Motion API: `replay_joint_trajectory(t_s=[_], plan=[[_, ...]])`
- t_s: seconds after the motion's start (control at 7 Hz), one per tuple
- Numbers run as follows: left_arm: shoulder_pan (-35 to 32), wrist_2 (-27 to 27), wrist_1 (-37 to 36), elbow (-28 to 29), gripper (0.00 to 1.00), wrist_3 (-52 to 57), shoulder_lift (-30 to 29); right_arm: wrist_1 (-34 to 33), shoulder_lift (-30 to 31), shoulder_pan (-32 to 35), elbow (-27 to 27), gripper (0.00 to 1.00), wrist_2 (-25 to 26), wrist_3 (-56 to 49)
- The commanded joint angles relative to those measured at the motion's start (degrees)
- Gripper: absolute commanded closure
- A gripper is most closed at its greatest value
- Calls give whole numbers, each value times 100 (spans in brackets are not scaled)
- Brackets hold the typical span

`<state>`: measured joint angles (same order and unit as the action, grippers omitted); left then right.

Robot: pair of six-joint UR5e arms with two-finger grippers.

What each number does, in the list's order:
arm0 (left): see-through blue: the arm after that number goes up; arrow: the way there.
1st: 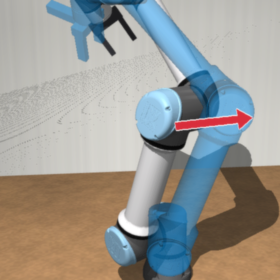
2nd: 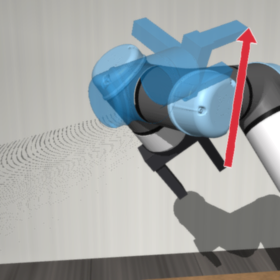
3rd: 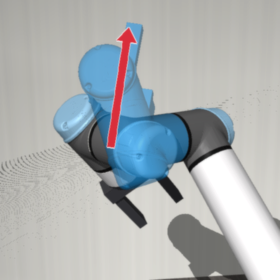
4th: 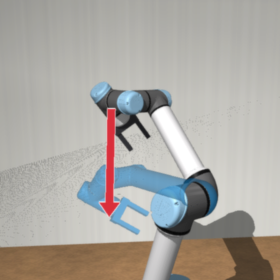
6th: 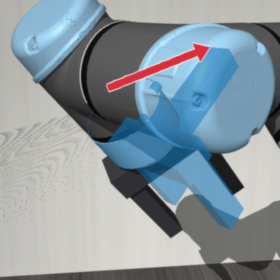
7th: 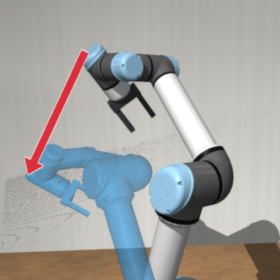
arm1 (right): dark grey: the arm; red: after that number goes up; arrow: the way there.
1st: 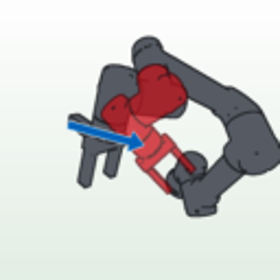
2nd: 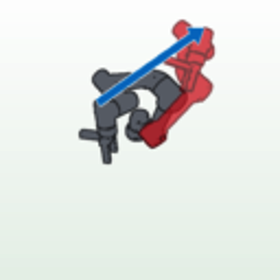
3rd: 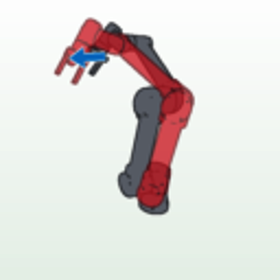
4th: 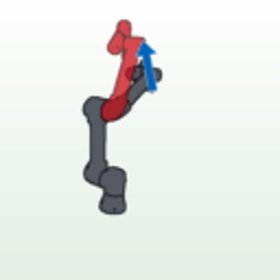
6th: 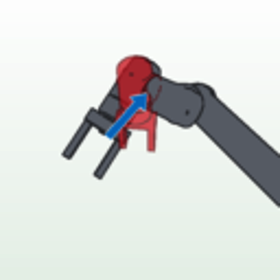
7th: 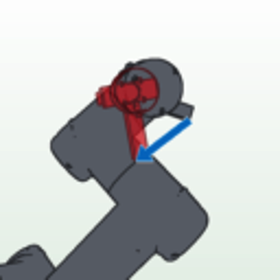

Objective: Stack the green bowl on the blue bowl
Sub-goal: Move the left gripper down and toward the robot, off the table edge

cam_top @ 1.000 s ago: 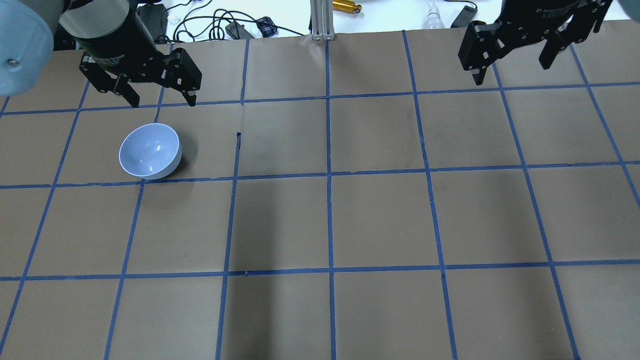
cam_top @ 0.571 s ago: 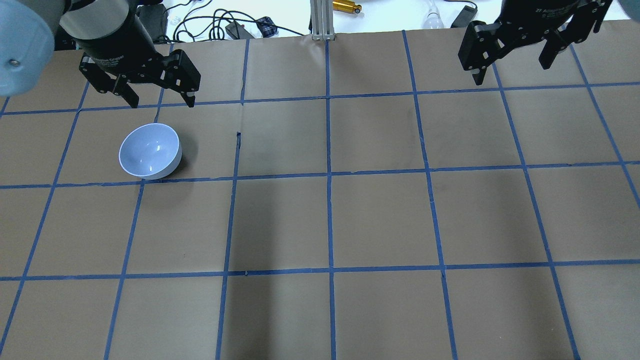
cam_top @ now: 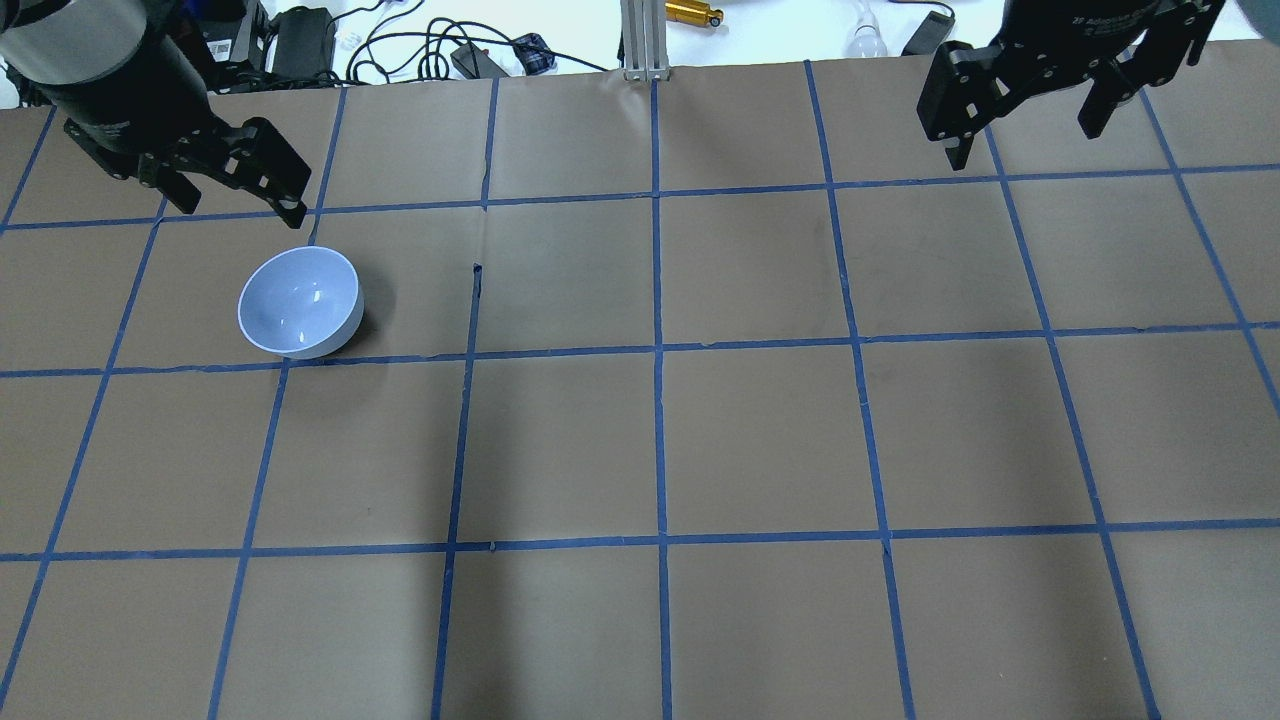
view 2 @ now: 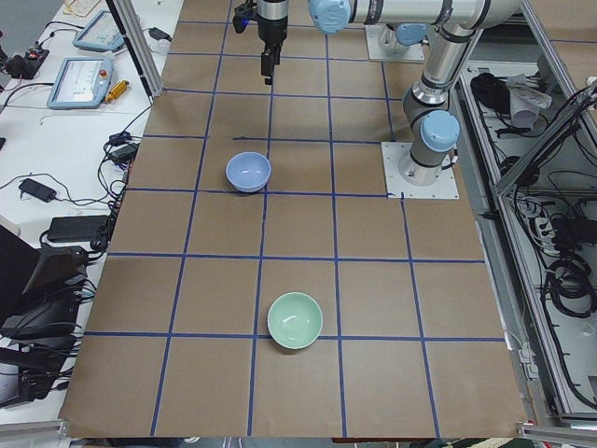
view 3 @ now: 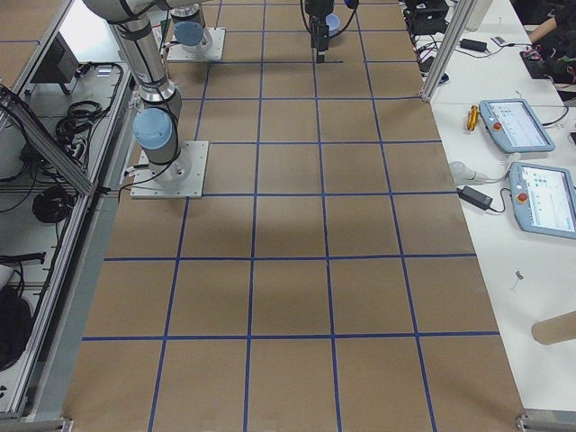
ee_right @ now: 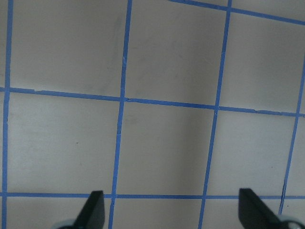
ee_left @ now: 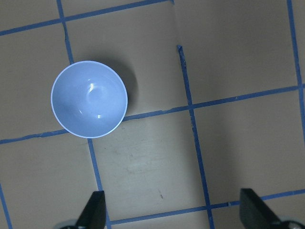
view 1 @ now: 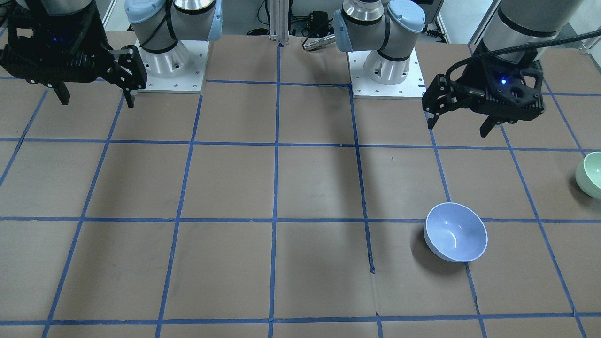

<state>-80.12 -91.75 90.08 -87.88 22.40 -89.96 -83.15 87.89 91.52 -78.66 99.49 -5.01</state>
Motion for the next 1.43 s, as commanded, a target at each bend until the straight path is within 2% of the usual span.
replay_joint_trajectory(t_s=[0.0,0.29,0.57,0.86,1.0,1.29], plan=[[923,-133,-34,-255,0,1419,48,0,0,6,0,0,0,0],[1662,-133,-121,-405,0,2911,66,0,0,-3,0,0,0,0],[2977,-71,-357,-623,0,4483,-21,0,0,6,0,0,0,0],[4122,181,-1845,-1333,0,6583,-188,0,0,-3,0,0,0,0],[4527,253,-2245,-1667,0,7237,-215,0,0,6,0,0,0,0],[5301,718,-2258,-1732,0,8424,-512,0,0,6,0,0,0,0]])
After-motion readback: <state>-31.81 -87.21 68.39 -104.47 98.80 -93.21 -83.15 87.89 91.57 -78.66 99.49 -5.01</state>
